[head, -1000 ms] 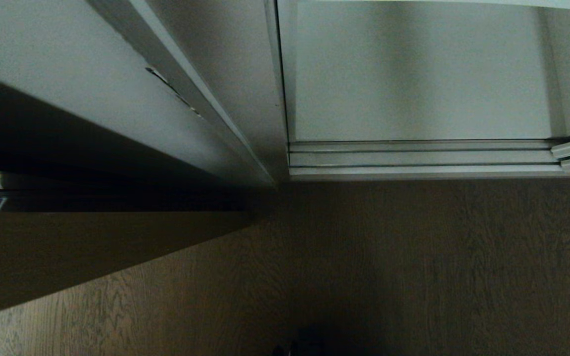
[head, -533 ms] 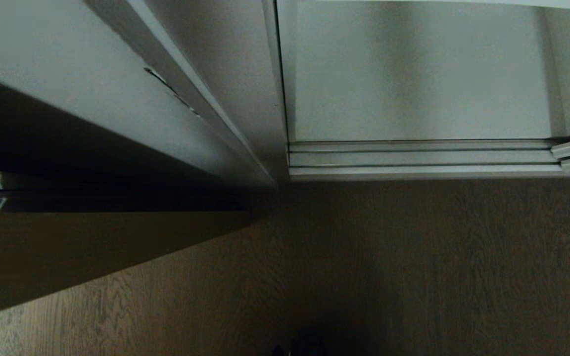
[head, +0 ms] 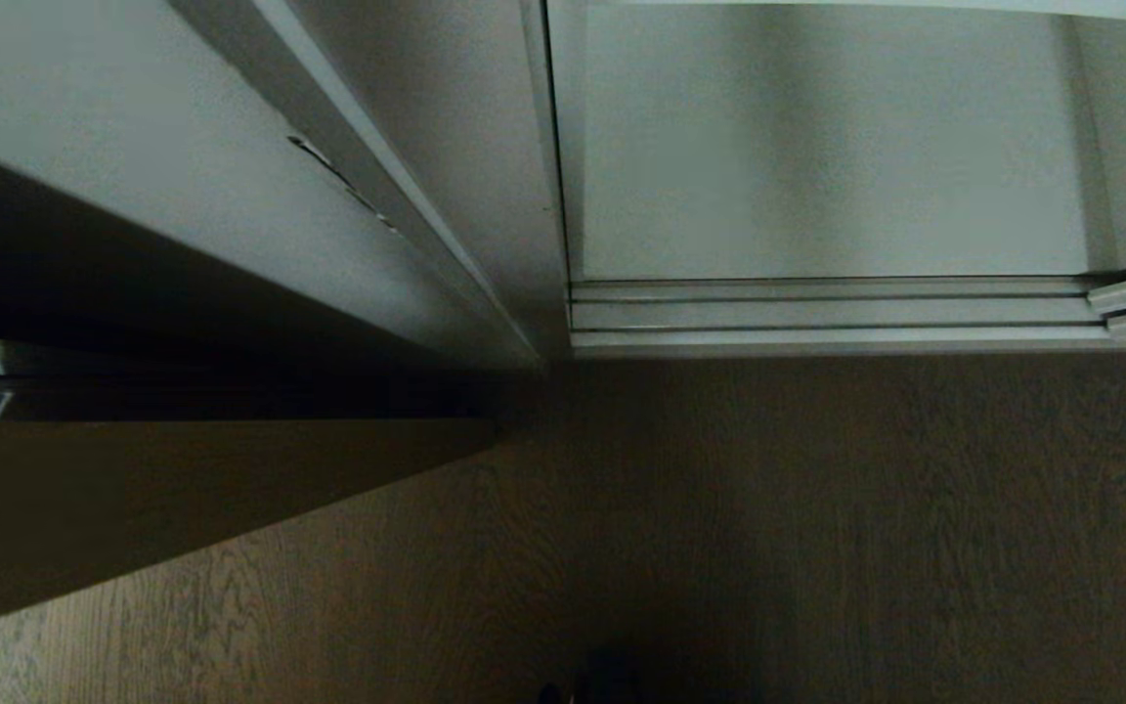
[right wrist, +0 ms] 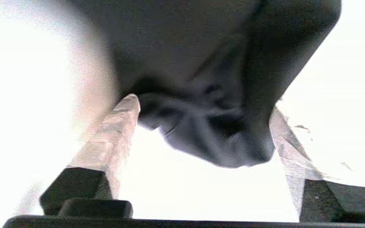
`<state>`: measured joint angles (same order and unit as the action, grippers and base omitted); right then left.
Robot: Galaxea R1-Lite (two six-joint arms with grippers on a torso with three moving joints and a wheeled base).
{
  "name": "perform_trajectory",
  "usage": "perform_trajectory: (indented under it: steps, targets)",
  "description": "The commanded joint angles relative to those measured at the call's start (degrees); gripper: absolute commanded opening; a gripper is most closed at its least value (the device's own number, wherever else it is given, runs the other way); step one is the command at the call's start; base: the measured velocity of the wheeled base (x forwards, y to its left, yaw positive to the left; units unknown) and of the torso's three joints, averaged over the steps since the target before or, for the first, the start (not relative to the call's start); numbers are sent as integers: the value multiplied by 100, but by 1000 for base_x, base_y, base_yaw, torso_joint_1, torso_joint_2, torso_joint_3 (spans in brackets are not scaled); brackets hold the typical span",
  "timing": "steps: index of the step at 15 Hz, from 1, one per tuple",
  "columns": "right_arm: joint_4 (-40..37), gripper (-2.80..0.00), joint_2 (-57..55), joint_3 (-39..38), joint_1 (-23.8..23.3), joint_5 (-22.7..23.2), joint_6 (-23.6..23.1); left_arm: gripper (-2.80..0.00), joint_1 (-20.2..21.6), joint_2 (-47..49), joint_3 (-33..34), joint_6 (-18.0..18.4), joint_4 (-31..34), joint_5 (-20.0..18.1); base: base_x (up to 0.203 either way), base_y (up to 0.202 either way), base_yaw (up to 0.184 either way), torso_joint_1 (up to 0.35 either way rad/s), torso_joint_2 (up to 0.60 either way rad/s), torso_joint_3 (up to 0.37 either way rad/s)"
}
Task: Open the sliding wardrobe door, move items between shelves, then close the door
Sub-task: Place the bag on the higher shelf
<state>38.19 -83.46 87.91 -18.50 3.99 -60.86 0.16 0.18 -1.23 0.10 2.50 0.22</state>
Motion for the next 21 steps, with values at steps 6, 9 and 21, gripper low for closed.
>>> perform_trajectory:
  steps: [6,9,21]
  targets:
    - [-842,0,1659,-1356,207,535,-91,-280,2,-1,0,-1,-4,4,0,0,0,0,0,0]
    - [-1091,0,2158,-1751,379,547,-101,-280,2,-1,0,-1,-4,4,0,0,0,0,0,0]
    - [-2344,-280,4527,-3612,1730,-432,-86,-280,2,-1,0,-1,-4,4,0,0,0,0,0,0]
